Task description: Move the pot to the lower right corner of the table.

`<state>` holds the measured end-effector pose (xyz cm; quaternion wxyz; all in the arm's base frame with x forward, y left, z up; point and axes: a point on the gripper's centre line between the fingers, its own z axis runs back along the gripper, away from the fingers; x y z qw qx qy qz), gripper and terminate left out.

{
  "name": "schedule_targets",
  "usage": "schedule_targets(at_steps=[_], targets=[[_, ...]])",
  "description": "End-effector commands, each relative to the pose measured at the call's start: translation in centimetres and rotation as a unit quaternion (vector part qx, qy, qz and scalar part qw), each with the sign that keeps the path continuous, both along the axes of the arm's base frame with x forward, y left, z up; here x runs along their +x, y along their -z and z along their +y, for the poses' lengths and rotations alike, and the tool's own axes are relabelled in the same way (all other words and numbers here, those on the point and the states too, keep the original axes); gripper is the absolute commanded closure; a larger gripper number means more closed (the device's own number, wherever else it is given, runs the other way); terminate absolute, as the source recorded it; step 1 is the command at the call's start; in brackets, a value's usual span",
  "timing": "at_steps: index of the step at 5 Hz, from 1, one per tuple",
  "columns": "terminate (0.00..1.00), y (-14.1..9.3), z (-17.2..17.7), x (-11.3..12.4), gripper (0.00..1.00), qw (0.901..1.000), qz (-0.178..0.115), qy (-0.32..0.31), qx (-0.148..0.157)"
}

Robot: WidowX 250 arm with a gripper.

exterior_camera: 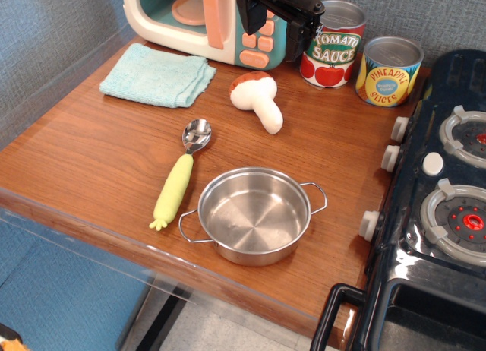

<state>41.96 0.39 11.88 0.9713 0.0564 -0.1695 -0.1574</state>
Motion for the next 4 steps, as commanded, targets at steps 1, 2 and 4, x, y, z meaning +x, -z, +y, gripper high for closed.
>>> schedule_targets(at_steps=[1,2,4], targets=[[0.0,0.0,0.0,0.0,0.0,1.0,0.0,0.0,0.0],[0.0,-0.1,-0.7,-1.2,0.0,0.9995,-0.014,0.017,-0.021],[0.0,0.1,-0.4,-7.1,0.0,0.9988,-0.002,0.039,-0.03]])
